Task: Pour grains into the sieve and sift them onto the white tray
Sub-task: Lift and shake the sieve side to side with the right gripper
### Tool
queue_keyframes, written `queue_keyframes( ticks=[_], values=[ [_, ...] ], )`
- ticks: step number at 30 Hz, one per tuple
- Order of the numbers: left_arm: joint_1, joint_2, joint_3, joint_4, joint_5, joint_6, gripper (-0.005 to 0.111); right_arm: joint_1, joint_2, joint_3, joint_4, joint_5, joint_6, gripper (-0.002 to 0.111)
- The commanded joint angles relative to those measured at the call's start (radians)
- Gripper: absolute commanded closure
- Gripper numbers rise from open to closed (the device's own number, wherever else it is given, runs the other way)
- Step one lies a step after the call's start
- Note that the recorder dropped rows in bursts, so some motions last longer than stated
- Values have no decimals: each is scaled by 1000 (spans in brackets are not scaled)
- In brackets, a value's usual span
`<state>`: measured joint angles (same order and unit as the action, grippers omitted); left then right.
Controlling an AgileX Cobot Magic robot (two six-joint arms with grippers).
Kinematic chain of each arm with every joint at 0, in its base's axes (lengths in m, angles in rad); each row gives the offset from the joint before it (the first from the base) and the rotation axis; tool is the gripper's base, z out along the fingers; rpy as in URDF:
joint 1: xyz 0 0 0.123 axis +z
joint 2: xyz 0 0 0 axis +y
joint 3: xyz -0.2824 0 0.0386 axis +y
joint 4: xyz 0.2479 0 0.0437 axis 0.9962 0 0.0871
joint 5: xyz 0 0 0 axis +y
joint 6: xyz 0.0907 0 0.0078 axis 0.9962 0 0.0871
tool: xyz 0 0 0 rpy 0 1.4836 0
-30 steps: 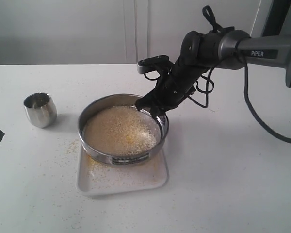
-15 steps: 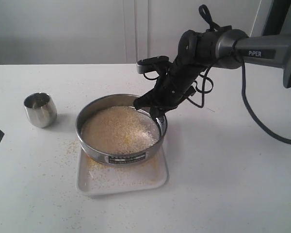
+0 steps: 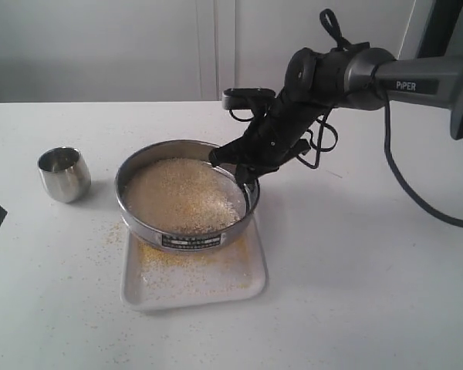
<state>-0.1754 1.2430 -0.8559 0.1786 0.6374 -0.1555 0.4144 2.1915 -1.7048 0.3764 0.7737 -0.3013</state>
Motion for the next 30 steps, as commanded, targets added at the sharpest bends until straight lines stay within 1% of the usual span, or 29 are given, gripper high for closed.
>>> queue_keyframes(
  ticks=[1,2,3,5,6,8,9,10,11,12,13,14,15,16,17,18,19,20,21,22,24,25,27,28,29,30],
  values=[
    [-7,-10,7,-7,5,-1,107,3,-22,-16,30,-12,-3,108],
    [-7,-10,7,-7,5,-1,107,3,-18,-16,56,-18,111,108],
    [-7,-10,7,-7,5,-1,107,8,-17,-16,52,-6,92,108],
    [-7,-10,7,-7,2,-1,107,13,-25,-21,-55,28,-192,108],
    [-7,-10,7,-7,2,-1,107,10,-30,-16,-81,33,-155,108],
    [-7,-10,7,-7,1,-1,107,6,-24,-15,-32,-5,111,108],
    [-7,-10,7,-7,1,-1,107,6,-20,-15,-15,17,110,108],
    [-7,-10,7,-7,1,-1,107,8,-20,-20,-31,37,8,108],
    [-7,-10,7,-7,0,-1,107,8,-24,-23,-83,54,-148,108],
    [-7,-10,7,-7,0,-1,107,5,-26,-23,-123,71,-152,108],
    [-7,-10,7,-7,0,-1,107,4,-27,-18,-122,57,-57,108],
    [-7,-10,7,-7,0,-1,107,1,-25,-18,-99,33,93,108],
    [-7,-10,7,-7,0,-1,107,1,-21,-18,-67,44,179,108],
    [-7,-10,7,-7,0,-1,107,6,-19,-18,-52,63,139,108],
    [-7,-10,7,-7,0,-1,107,13,-20,-23,-72,75,-42,108],
    [-7,-10,7,-7,0,-1,107,13,-26,-22,-97,81,-137,108],
    [-7,-10,7,-7,0,-1,107,13,-28,-20,-92,74,-76,108],
    [-7,-10,7,-7,0,-1,107,10,-28,-18,-54,36,68,108],
    [-7,-10,7,-7,0,-1,107,10,-23,-18,-8,21,172,108],
    [-7,-10,7,-7,0,-1,107,13,-23,-18,21,26,147,108],
    [-7,-10,7,-7,0,-1,107,15,-33,-22,-26,37,-160,108],
    [-7,-10,7,-7,0,-1,107,13,-38,-22,-36,44,-158,108],
    [-7,-10,7,-7,0,-1,107,9,-43,-18,2,-5,77,108],
    [-7,-10,7,-7,0,-1,107,9,-37,-18,14,-7,127,108],
    [-7,-10,7,-7,0,-1,107,13,-37,-20,12,6,69,108],
    [-7,-10,7,-7,0,-1,107,13,-37,-28,-13,26,-52,108]
  ],
)
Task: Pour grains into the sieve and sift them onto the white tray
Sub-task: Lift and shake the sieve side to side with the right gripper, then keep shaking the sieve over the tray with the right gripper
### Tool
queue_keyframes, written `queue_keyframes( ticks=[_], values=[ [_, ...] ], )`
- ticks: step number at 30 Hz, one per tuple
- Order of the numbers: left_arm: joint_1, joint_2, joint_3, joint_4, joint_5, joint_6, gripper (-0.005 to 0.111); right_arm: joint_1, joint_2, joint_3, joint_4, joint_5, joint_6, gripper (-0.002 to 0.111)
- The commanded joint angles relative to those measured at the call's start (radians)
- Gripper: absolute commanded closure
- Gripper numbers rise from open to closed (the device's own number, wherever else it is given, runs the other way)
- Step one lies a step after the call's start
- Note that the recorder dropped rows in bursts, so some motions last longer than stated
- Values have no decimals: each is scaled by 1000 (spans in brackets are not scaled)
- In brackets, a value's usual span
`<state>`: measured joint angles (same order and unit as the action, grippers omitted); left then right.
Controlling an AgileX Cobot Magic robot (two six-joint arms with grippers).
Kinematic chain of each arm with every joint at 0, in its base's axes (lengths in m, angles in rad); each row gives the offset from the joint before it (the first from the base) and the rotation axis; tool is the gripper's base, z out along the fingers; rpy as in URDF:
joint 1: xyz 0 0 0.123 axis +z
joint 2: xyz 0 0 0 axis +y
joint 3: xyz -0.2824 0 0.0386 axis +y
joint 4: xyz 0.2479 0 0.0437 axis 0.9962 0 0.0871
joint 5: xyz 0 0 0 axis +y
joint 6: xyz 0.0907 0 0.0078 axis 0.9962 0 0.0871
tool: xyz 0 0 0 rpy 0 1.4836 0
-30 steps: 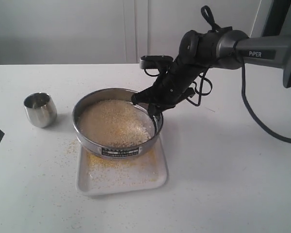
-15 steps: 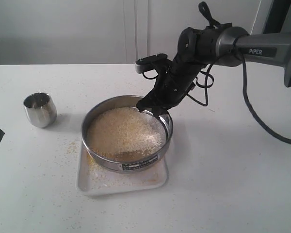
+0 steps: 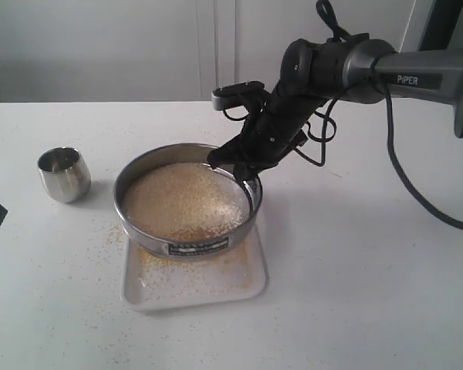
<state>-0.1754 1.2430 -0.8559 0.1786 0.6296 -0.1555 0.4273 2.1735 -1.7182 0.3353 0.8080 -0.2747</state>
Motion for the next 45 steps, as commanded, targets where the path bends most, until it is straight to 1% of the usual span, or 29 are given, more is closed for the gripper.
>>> queue_keyframes(
  ticks=[1,2,4,5,8,11,12,15,18,19,20,22,23,24,25,26,27,28,29,31,32,33,36,37,39,40,43,44,45],
  values=[
    [-7,-10,7,-7,8,-1,107,0,-24,-20,3,10,-156,108],
    [-7,-10,7,-7,8,-1,107,-2,-29,-20,-1,14,-128,108],
    [-7,-10,7,-7,8,-1,107,-3,-32,-20,54,-9,59,108],
    [-7,-10,7,-7,8,-1,107,0,-29,-20,83,-1,75,108],
    [-7,-10,7,-7,8,-1,107,2,-35,-30,70,18,-134,108],
    [-7,-10,7,-7,8,-1,107,0,-35,-26,133,-23,45,108],
    [-7,-10,7,-7,8,-1,107,8,-30,-26,153,-20,26,108],
    [-7,-10,7,-7,8,-1,107,13,-37,-43,81,5,-343,108],
    [-7,-10,7,-7,8,-1,107,13,-31,-39,193,-27,-86,108],
    [-7,-10,7,-7,8,-1,107,20,-31,-44,174,-2,-198,108],
    [-7,-10,7,-7,8,-1,107,20,-38,-51,81,-4,-367,108],
    [-7,-10,7,-7,8,-1,107,15,-34,-49,85,-46,-129,108],
    [-7,-10,7,-7,8,-1,107,18,-28,-51,94,7,-128,108],
    [-7,-10,7,-7,8,-1,107,19,-28,-54,49,32,-250,108],
    [-7,-10,7,-7,8,-1,107,17,-35,-58,4,44,-297,108],
    [-7,-10,7,-7,8,-1,107,16,-34,-58,70,28,-106,108],
    [-7,-10,7,-7,8,-1,107,20,-31,-59,123,58,-101,108],
    [-7,-10,7,-7,8,-1,107,20,-33,-69,84,81,-310,108],
    [-7,-10,7,-7,8,-1,107,14,-36,-74,31,79,-366,108],
    [-7,-10,7,-7,8,-1,107,3,-22,-74,112,45,20,108],
    [-7,-10,7,-7,8,-1,107,3,-20,-76,94,77,-113,108],
    [-7,-10,7,-7,8,-1,107,3,-20,-76,15,85,-320,108],
    [-7,-10,7,-7,8,-1,107,-7,-2,-74,90,88,16,108],
    [-7,-10,7,-7,8,-1,107,-7,2,-74,118,132,-2,108],
    [-7,-10,7,-7,8,-1,107,-7,2,-74,47,156,-267,108],
    [-7,-10,7,-7,8,-1,107,-14,-2,-74,23,156,-296,108],
    [-7,-10,7,-7,8,-1,107,-19,5,-74,111,114,69,108],
    [-7,-10,7,-7,8,-1,107,-18,7,-74,126,138,57,108],
    [-7,-10,7,-7,8,-1,107,-16,5,-77,115,158,-65,108]
  ],
)
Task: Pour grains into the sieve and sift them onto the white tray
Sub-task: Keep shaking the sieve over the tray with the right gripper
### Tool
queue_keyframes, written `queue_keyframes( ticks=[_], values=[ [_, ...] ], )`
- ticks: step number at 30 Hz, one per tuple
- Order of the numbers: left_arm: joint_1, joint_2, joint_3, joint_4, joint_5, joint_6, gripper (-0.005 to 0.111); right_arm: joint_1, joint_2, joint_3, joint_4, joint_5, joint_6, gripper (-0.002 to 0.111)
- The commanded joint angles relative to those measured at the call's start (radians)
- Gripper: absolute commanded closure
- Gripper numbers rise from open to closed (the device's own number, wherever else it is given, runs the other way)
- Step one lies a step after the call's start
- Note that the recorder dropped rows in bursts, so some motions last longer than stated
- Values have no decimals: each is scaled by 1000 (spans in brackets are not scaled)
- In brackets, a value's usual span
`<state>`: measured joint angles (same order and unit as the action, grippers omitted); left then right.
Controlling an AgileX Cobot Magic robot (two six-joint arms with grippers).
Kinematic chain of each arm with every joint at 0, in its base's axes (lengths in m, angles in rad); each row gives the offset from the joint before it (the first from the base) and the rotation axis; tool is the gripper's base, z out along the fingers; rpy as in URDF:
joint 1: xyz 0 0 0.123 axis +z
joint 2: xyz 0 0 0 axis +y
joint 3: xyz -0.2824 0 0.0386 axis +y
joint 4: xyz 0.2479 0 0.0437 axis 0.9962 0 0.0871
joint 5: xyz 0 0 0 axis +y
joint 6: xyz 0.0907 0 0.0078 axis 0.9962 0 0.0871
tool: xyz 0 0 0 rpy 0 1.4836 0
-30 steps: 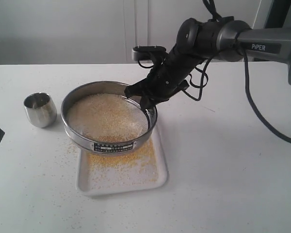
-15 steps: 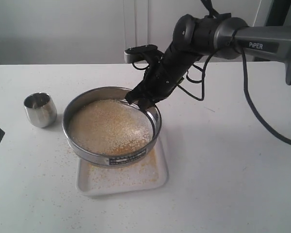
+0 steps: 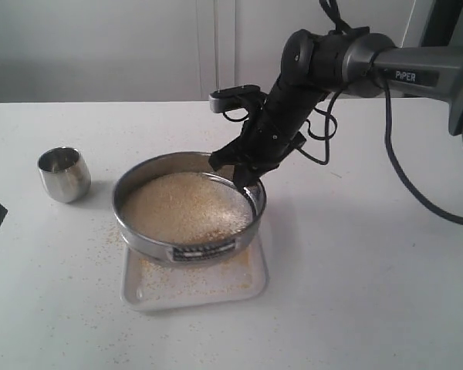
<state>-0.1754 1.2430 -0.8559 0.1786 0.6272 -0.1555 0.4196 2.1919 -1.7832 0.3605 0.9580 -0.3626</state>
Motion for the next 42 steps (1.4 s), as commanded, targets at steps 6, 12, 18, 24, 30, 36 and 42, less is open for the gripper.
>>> queue_keyframes(
  ticks=[6,12,18,24,30,36,42],
  values=[
    [-7,-10,7,-7,10,-1,107,-21,-21,-19,123,-26,173,108],
    [-7,-10,7,-7,10,-1,107,-25,-19,-26,124,-22,85,108],
    [-7,-10,7,-7,10,-1,107,-20,-18,-41,67,22,-27,108],
    [-7,-10,7,-7,10,-1,107,-24,-20,-51,88,58,-225,108],
    [-7,-10,7,-7,10,-1,107,-32,-40,-51,130,-35,-150,108],
    [-7,-10,7,-5,10,-1,107,-49,-126,3,148,-99,-136,108],
    [-7,-10,7,-5,10,-1,107,-32,-142,50,-3,-37,-298,108]
  ],
)
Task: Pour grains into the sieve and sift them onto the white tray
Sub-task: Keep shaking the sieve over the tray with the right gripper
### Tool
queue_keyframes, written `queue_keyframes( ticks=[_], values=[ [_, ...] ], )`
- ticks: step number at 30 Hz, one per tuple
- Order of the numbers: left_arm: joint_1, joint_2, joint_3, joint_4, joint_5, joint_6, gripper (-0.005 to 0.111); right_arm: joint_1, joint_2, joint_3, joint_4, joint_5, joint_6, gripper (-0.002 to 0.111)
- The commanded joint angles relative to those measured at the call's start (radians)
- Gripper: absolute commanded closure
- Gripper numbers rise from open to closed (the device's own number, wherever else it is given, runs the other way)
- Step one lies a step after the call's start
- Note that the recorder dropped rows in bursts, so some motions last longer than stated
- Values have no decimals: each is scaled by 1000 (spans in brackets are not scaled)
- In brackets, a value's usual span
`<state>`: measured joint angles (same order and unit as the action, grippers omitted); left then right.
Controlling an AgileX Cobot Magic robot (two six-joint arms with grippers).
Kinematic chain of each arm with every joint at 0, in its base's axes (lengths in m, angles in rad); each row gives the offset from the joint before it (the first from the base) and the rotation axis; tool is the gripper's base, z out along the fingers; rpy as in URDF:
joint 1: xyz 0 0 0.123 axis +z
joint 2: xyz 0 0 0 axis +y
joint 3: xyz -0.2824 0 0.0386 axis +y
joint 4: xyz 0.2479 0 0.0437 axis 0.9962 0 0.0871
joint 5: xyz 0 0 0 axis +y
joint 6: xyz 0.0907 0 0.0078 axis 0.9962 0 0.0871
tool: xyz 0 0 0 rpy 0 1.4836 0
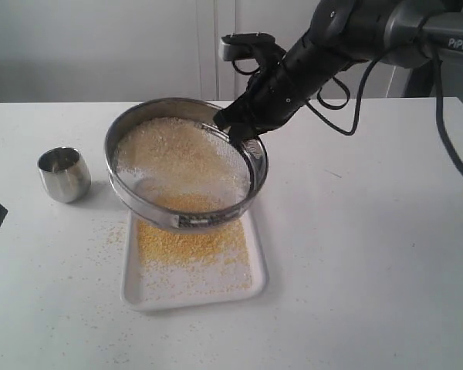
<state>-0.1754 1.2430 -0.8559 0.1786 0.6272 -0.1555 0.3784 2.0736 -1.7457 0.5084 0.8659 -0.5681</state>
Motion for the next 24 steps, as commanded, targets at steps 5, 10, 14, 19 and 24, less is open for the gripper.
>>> queue_keyframes(
  ticks=[5,10,14,19,24],
  values=[
    [-7,-10,7,-5,10,-1,107,0,-16,30,-11,-38,-4,108],
    [-7,-10,7,-5,10,-1,107,-9,1,48,17,-119,258,108],
    [-7,-10,7,-5,10,-1,107,-12,4,53,-70,-72,-25,108],
    [-7,-10,7,-5,10,-1,107,-11,22,68,37,-23,-135,108],
    [-7,-10,7,-5,10,-1,107,-33,25,94,18,-190,401,108]
  ],
)
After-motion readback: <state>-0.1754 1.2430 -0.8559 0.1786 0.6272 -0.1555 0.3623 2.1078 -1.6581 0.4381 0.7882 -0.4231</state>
